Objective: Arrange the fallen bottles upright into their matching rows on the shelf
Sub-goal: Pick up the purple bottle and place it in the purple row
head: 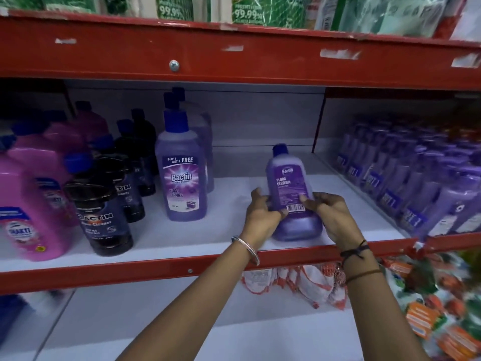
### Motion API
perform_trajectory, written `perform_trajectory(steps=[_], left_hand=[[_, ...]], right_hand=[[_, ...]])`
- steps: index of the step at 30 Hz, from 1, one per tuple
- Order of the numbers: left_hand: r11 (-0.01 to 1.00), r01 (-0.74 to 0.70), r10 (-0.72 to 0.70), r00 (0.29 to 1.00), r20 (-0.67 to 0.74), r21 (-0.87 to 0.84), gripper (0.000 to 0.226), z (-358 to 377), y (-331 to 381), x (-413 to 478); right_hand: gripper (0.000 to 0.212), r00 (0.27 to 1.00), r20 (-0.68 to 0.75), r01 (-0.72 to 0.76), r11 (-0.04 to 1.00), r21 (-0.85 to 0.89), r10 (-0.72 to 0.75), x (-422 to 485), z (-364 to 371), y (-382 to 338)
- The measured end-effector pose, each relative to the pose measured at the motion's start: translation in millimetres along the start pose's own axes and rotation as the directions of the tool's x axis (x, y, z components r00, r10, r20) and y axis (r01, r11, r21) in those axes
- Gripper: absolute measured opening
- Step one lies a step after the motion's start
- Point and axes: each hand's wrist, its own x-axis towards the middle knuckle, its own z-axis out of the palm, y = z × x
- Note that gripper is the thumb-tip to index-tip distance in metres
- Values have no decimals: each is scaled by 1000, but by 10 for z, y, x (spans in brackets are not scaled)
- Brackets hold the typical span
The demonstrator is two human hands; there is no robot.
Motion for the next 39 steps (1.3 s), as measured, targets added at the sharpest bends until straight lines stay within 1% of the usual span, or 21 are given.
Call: perform_trajectory(steps=[2,6,9,12,19,24,27,29,31,34,36,39], left_hand=[[997,-59,59,998,-8,-50,65,-96,68,-43],[985,-147,141,988,-67,-93,46,-383,186,-128],[972,-228,225,973,-58,-61,46,-638,225,-294],[957,-288,285,955,-84,-24,47,-942,238,-474],[937,-350,342,911,-230,7,51,-1573,18,-771],[938,-344,343,895,-285,45,48,-1892,-140,-909],[912,-388,410,866,-285,135,44,-1936,-203,-936],[898,-388,432,867,-248,208,48,-1943,-241,-941],[904,-366,412,883,-226,220,53,-1946,-281,-929],[897,-358,416,882,-222,260,58,-1957,-300,-933],[882,-365,436,872,-222,296,50,-1947,-303,-963],[860,-416,487,841,-236,295,34,-1971,-346,-982]], right_hand=[[35,998,46,49,995,90,-53,-135,76,-75],[47,993,66,94,990,102,-101,-360,291,-129],[54,989,81,111,987,117,-121,-503,501,-137],[54,983,111,133,983,129,-148,-635,806,-154],[55,962,207,148,978,148,-177,-864,1501,-164],[55,955,239,144,981,132,-173,-980,1862,-107],[55,961,207,165,980,111,-185,-1016,1940,-66],[53,968,163,177,979,102,-191,-1038,1974,-53],[48,975,96,195,978,79,-202,-1041,1999,-22],[33,967,-59,249,968,-16,-250,-1028,2017,33],[22,953,-90,284,957,-60,-288,-998,2020,61],[13,949,-56,302,944,-135,-312,-964,2023,100]])
